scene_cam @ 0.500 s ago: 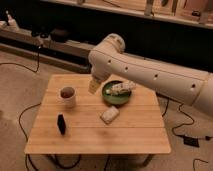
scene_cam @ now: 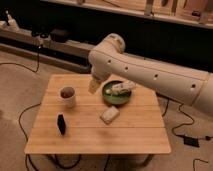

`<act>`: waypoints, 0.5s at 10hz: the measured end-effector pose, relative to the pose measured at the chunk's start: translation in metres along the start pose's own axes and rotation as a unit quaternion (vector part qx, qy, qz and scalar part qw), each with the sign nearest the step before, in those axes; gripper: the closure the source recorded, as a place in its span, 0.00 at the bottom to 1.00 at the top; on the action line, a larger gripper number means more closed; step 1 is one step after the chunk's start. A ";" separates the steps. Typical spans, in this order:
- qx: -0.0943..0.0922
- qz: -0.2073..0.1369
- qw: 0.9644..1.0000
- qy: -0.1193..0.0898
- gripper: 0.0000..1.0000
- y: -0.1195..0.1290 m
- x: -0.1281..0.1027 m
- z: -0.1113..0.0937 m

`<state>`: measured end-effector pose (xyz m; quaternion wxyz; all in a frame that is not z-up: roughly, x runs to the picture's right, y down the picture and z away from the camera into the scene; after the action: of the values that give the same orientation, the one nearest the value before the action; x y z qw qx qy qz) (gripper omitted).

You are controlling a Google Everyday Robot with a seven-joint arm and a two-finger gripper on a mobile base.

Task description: Knock the eraser over

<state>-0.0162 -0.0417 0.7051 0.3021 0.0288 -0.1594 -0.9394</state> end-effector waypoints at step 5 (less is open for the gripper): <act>0.001 0.000 1.000 -0.001 0.20 0.000 -0.001 0.002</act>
<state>-0.0161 -0.0405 0.7064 0.3023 0.0284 -0.1607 -0.9392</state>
